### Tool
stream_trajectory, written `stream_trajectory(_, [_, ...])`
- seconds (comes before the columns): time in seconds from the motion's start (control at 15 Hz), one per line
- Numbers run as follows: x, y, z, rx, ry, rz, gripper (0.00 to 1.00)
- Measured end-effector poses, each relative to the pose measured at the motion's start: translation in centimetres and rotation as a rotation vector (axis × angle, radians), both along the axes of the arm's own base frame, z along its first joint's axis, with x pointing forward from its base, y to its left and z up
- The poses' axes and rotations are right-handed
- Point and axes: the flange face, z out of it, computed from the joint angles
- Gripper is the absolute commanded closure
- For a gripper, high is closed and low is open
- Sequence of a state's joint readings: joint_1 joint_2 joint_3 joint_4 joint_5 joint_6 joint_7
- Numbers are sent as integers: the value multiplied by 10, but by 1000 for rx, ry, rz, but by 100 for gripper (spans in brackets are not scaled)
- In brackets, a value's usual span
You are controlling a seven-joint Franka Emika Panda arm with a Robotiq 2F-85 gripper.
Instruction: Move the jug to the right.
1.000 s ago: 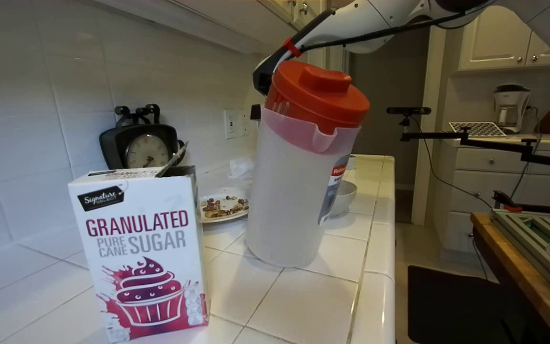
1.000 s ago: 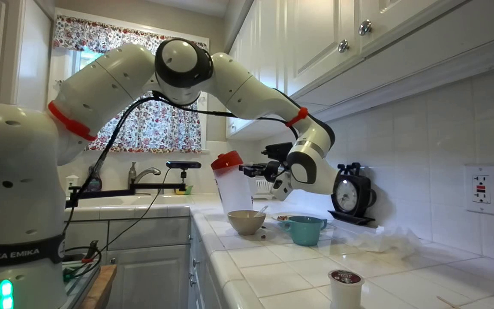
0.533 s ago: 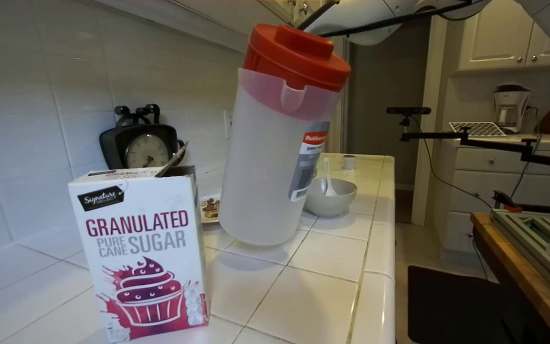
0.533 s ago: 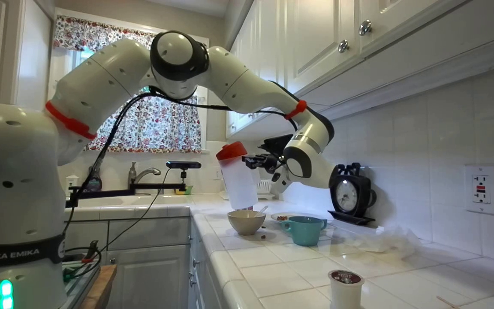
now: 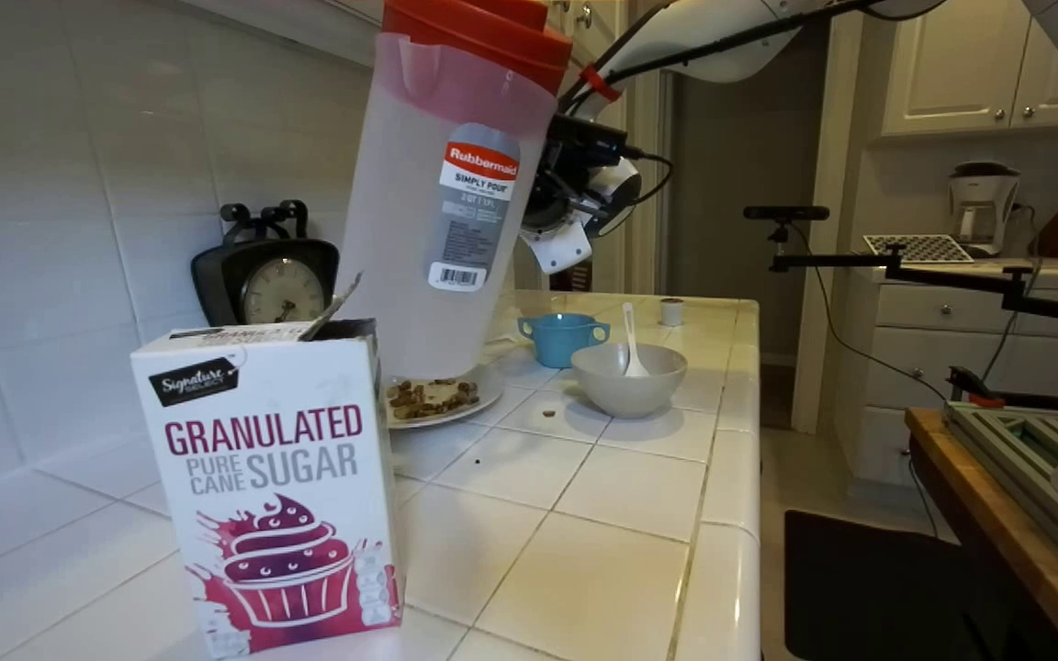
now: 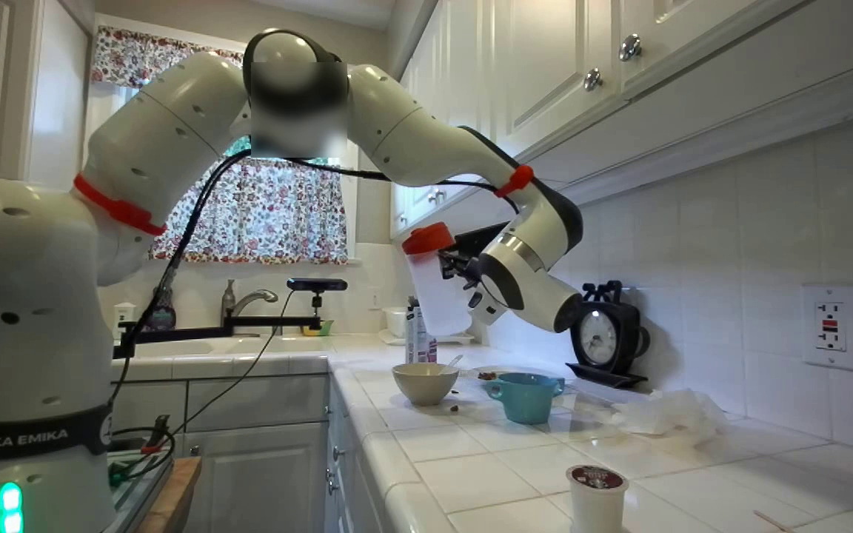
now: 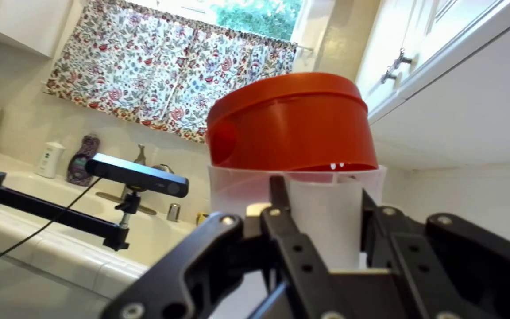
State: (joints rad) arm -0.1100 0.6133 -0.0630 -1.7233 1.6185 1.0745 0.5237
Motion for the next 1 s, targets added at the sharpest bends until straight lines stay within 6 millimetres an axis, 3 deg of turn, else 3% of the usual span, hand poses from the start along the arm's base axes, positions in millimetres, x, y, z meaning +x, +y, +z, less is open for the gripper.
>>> stream_trajectory(0.53, [-25, -51, 24, -41, -186, -241, 91])
stream_trajectory(1.0, [-49, -51, 18, -29, -196, -348, 91])
